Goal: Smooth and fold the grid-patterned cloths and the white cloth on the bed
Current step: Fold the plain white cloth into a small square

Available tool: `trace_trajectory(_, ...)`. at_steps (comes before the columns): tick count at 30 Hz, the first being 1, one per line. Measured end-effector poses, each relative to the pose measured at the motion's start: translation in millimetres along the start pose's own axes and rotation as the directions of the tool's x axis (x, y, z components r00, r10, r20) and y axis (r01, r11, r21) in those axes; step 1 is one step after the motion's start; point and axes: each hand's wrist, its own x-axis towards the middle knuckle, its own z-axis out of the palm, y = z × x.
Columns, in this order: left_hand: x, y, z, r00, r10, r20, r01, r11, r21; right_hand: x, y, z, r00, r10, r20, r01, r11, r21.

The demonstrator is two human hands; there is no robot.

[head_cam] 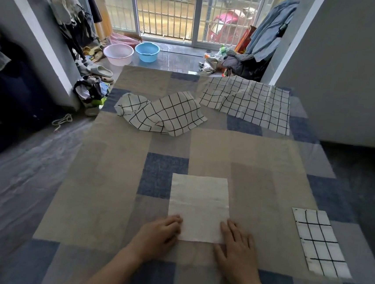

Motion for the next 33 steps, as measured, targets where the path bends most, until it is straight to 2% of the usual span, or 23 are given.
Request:
trace_trajectory(3, 3.1, 6.5, -7.0, 1.000, -0.028, -0.007, 0.028, 0.999, 0.037, 4.7, -15.4, -7.8, 0.997, 0.065, -0.041, -0.066, 0.997, -0.033)
trace_trajectory(8, 12.4, 20.0, -13.8, 0.993, -0.104, 0.057, 0.099, 0.991, 0.092, 12.1, -23.2, -6.3, 0.988, 0.149, -0.029, -0.150, 0.988, -0.040)
trace_trajectory(11, 18.6, 28.7, -17.9, 0.980, -0.195, 0.046, 0.191, 0.979, 0.076, 17.0, -24.5, -7.3, 0.990, 0.136, -0.034, -0.138, 0.988, -0.071)
trace_trajectory(18, 27.8, 41.8, -24.1, 0.966, -0.255, 0.039, 0.251, 0.963, 0.096, 27.0, -23.7, -13.4, 0.985, 0.129, -0.118, -0.135, 0.990, -0.047)
trace_trajectory(25, 31.6, 44.2, -25.6, 0.970, -0.243, 0.030, 0.237, 0.963, 0.131, 31.4, -23.9, -20.8, 0.988, 0.138, -0.066, -0.138, 0.990, -0.003)
trace_trajectory(31, 30.3, 52.7, -20.5, 0.963, -0.269, 0.015, 0.263, 0.950, 0.166, 36.1, -26.8, -22.2, 0.987, 0.006, -0.159, 0.014, 0.992, 0.129)
trace_trajectory(33, 32.4, 56.3, -19.2, 0.955, -0.295, 0.004, 0.290, 0.940, 0.179, 36.2, -30.6, -32.7, 0.985, -0.012, -0.170, 0.050, 0.974, 0.220)
